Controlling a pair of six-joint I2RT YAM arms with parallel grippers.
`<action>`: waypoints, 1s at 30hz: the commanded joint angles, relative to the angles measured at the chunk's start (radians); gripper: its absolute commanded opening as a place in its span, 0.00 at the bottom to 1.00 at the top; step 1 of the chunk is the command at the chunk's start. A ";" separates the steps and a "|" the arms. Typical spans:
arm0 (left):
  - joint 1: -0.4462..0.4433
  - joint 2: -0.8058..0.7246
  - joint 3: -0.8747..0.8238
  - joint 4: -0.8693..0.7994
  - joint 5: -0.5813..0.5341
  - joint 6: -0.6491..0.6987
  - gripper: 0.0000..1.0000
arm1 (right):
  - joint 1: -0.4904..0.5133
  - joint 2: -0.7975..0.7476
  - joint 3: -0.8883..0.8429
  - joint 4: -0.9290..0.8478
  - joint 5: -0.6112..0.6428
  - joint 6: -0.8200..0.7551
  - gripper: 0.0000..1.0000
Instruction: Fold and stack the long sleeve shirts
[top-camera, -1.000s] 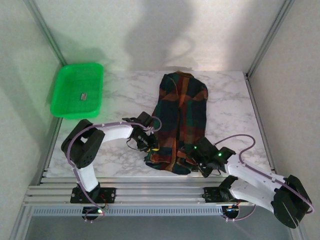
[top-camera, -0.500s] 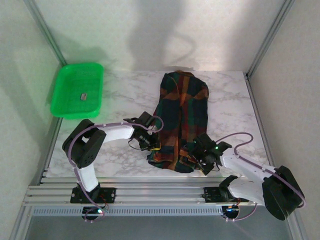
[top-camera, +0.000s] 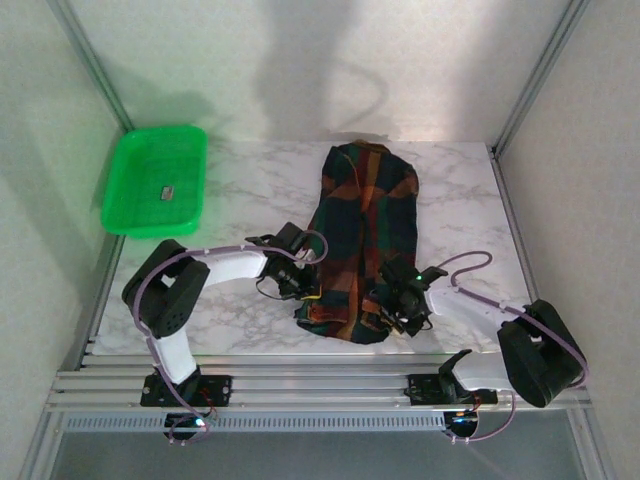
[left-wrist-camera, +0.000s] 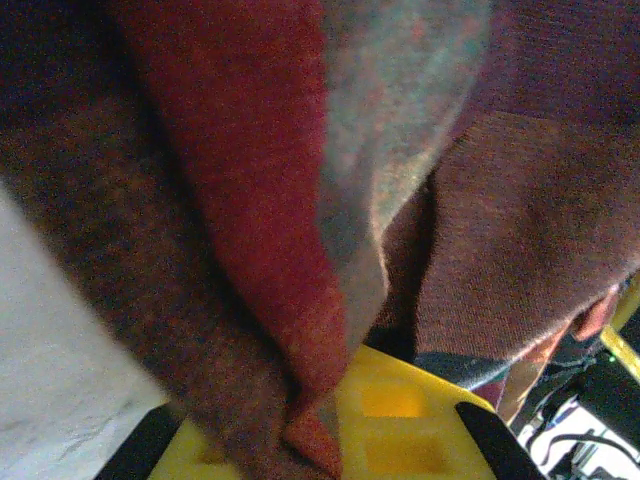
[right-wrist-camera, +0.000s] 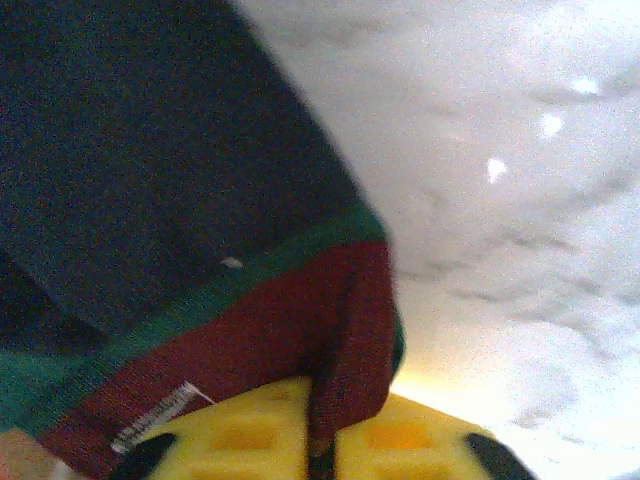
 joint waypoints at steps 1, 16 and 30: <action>-0.008 -0.048 0.012 -0.049 -0.006 0.060 0.00 | -0.009 -0.010 0.034 0.104 0.068 -0.034 0.03; -0.001 -0.164 0.070 -0.175 -0.020 0.089 0.00 | 0.076 -0.201 0.086 -0.108 0.020 -0.028 0.00; 0.098 -0.129 0.222 -0.087 0.175 -0.035 0.00 | -0.027 -0.178 0.322 -0.196 -0.032 -0.152 0.00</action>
